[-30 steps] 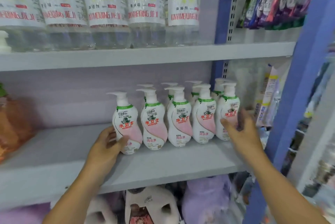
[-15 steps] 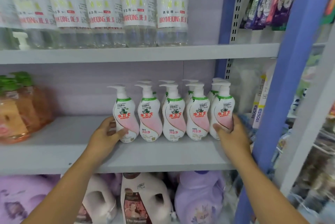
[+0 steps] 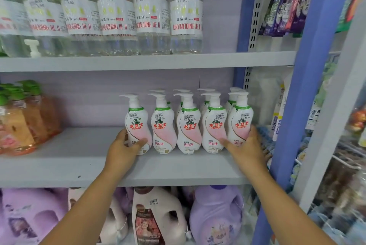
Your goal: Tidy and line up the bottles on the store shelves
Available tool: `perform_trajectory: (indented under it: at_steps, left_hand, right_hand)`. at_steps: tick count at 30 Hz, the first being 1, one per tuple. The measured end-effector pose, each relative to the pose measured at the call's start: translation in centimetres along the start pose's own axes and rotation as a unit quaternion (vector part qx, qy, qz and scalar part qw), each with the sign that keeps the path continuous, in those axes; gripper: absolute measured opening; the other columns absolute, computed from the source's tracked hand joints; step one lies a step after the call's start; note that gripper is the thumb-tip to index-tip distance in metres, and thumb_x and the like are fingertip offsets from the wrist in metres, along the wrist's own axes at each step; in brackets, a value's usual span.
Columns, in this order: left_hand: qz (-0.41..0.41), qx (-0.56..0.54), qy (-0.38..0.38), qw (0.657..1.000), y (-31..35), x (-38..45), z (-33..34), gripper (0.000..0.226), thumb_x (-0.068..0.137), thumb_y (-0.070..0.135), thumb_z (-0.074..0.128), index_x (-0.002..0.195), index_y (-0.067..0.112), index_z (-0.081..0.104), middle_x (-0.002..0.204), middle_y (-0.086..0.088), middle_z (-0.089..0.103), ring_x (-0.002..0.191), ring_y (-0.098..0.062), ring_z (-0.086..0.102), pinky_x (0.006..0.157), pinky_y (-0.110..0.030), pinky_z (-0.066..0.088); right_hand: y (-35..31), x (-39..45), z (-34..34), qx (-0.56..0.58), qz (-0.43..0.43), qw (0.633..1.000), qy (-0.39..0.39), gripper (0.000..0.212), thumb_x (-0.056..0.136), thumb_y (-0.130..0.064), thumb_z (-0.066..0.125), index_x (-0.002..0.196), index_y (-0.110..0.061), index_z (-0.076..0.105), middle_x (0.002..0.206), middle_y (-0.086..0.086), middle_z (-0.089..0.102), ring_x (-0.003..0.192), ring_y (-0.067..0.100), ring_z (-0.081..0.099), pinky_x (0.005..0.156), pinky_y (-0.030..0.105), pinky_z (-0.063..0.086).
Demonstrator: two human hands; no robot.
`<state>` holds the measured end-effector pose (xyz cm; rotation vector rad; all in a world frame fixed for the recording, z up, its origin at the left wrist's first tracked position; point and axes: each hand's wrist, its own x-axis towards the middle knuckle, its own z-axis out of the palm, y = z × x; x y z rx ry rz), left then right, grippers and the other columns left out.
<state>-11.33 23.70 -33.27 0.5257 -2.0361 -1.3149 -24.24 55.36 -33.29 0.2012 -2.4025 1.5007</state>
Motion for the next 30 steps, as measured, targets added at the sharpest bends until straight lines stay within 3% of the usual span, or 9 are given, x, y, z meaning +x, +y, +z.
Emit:
perform_trajectory:
  at_steps: [5, 8, 12, 14, 17, 20, 24, 27, 30]
  left_hand:
    - [0.0, -0.008, -0.005, 1.0, -0.3, 0.2, -0.3, 0.043, 0.086, 0.024, 0.08, 0.125, 0.025, 0.062, 0.106, 0.013, 0.069, 0.093, 0.002, 0.063, 0.075, -0.016, 0.048]
    - [-0.006, -0.013, 0.002, 1.0, 0.0, 0.1, -0.3, 0.049, 0.086, 0.027, 0.081, 0.129, 0.024, 0.06, 0.111, 0.009, 0.068, 0.097, -0.008, 0.066, 0.085, -0.027, 0.05]
    - [0.008, 0.001, 0.019, 1.0, -0.1, -0.1, -0.6, 0.056, 0.088, 0.033, 0.078, 0.137, 0.022, 0.054, 0.123, 0.005, 0.062, 0.105, -0.018, 0.064, 0.087, -0.031, 0.049]
    - [0.008, 0.003, 0.021, 1.0, -0.1, -0.2, -0.7, 0.052, 0.09, 0.031, 0.076, 0.137, 0.02, 0.055, 0.124, 0.003, 0.062, 0.103, -0.018, 0.063, 0.087, -0.031, 0.047]
    - [0.013, -0.004, 0.04, 0.999, -0.1, -0.3, -0.8, 0.051, 0.091, 0.028, 0.075, 0.137, 0.018, 0.056, 0.123, 0.002, 0.064, 0.103, -0.018, 0.064, 0.087, -0.029, 0.048]
    - [0.01, -0.013, 0.049, 0.999, -0.2, -0.5, -0.7, 0.051, 0.089, 0.026, 0.077, 0.136, 0.02, 0.057, 0.118, 0.004, 0.065, 0.104, -0.017, 0.066, 0.089, -0.03, 0.051]
    - [0.009, -0.002, 0.043, 0.999, 0.1, -0.5, -0.8, 0.05, 0.089, 0.026, 0.077, 0.134, 0.019, 0.057, 0.118, 0.002, 0.065, 0.103, -0.017, 0.065, 0.087, -0.028, 0.049]
    - [0.002, -0.005, 0.03, 1.0, 0.3, -1.3, -1.2, 0.054, 0.09, 0.028, 0.077, 0.138, 0.018, 0.055, 0.125, 0.004, 0.061, 0.105, -0.015, 0.063, 0.084, -0.022, 0.046]
    - [-0.004, 0.018, 0.023, 1.0, 0.3, -2.7, -3.3, 0.058, 0.089, 0.035, 0.076, 0.14, 0.018, 0.054, 0.132, 0.008, 0.056, 0.111, -0.015, 0.06, 0.091, -0.026, 0.044]
  right_hand:
    - [0.1, 0.1, 0.2, 0.009, -0.007, 1.0, 0.009, 0.089, 0.065, -0.047, 0.091, 0.136, -0.021, 0.044, 0.131, 0.003, 0.053, 0.122, 0.026, 0.053, 0.102, 0.043, 0.046]
    - [0.0, 0.0, 0.2, 0.027, -0.008, 1.0, 0.01, 0.097, 0.06, -0.055, 0.09, 0.139, -0.025, 0.042, 0.134, 0.0, 0.053, 0.125, 0.025, 0.054, 0.105, 0.048, 0.047]
    - [0.1, 0.0, -0.1, 0.029, 0.016, 0.999, 0.021, 0.109, 0.057, -0.063, 0.086, 0.147, -0.023, 0.037, 0.142, 0.002, 0.049, 0.129, 0.026, 0.053, 0.106, 0.052, 0.046]
    - [0.0, -0.2, -0.2, 0.017, 0.012, 1.0, 0.018, 0.101, 0.064, -0.061, 0.081, 0.147, -0.024, 0.038, 0.141, 0.002, 0.05, 0.129, 0.027, 0.052, 0.107, 0.049, 0.044]
    - [0.6, 0.1, -0.1, 0.002, 0.006, 0.999, 0.031, 0.072, 0.088, -0.036, 0.074, 0.149, -0.02, 0.04, 0.147, 0.003, 0.049, 0.134, 0.028, 0.048, 0.106, 0.043, 0.037]
    - [0.9, 0.3, -0.2, 0.0, 0.01, 0.999, 0.035, 0.065, 0.092, -0.032, 0.071, 0.149, -0.018, 0.042, 0.149, 0.002, 0.048, 0.136, 0.027, 0.047, 0.108, 0.039, 0.031]
    - [0.5, 0.1, -0.1, 0.0, 0.01, 0.999, 0.041, 0.058, 0.092, -0.031, 0.071, 0.143, -0.018, 0.048, 0.143, 0.003, 0.052, 0.13, 0.027, 0.051, 0.093, 0.031, 0.03]
    - [0.3, -0.5, -0.3, 0.013, 0.017, 0.999, 0.041, 0.065, 0.086, -0.038, 0.073, 0.14, -0.015, 0.047, 0.138, 0.008, 0.054, 0.126, 0.031, 0.054, 0.099, 0.04, 0.044]
    - [-0.3, -3.3, -1.3, 0.036, -0.007, 0.999, 0.026, 0.07, 0.085, -0.039, 0.073, 0.145, -0.02, 0.043, 0.139, 0.004, 0.052, 0.127, 0.027, 0.053, 0.105, 0.049, 0.048]
